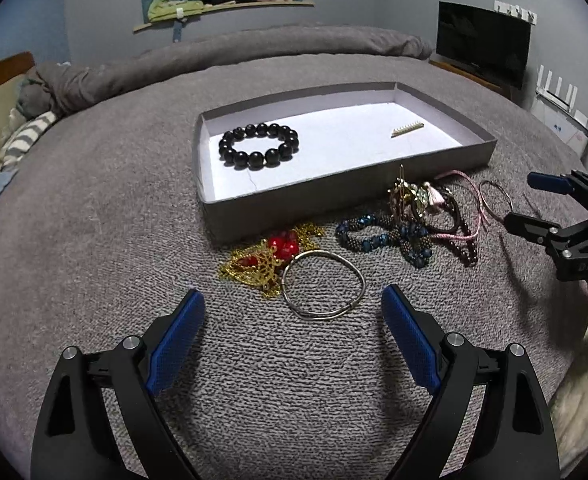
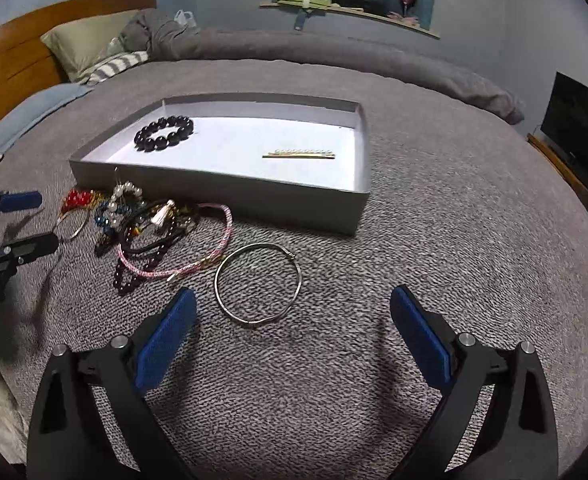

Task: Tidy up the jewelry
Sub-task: 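Move the left gripper back over the silver bangle, then close the left gripper on the silver bangle while the right gripper grasps a small silver hoop, then carry the silver bangle with the left gripper while the right gripper carries the hoop into the tray, then lower the bangle and open the left gripper while the right gripper releases the hoop, then move the left gripper back toward the red-and-gold necklace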

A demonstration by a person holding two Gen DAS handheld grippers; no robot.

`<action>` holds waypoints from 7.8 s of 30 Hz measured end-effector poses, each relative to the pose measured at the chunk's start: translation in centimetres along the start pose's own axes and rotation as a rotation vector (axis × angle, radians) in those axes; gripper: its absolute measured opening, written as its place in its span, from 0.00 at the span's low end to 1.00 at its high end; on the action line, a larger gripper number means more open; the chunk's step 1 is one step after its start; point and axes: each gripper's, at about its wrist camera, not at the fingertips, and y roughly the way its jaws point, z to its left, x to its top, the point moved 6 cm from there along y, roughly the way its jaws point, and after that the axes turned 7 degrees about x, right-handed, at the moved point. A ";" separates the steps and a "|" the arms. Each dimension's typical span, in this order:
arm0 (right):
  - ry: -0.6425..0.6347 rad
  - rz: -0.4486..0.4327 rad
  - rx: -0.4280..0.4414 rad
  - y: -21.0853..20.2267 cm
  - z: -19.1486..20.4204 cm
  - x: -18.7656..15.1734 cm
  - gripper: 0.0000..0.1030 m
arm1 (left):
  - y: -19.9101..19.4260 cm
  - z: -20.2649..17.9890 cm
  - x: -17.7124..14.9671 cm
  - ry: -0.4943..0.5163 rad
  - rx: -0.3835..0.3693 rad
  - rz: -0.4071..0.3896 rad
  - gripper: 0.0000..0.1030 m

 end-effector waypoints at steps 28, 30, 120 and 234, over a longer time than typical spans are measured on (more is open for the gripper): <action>-0.037 0.032 0.025 1.2 1.0 -0.2 0.69 | 1.2 -1.5 -0.1 0.031 -0.067 0.032 0.48; -0.038 0.031 0.024 1.3 1.1 -0.1 0.69 | 1.4 -1.5 -0.1 0.030 -0.066 0.032 0.48; 0.071 0.030 0.067 5.8 -1.6 10.7 0.47 | 5.7 0.2 9.9 -0.039 -0.112 0.043 0.49; 0.059 -0.205 -0.038 -1.1 -1.3 6.8 0.95 | 0.6 1.6 3.5 -0.018 -0.013 -0.074 0.90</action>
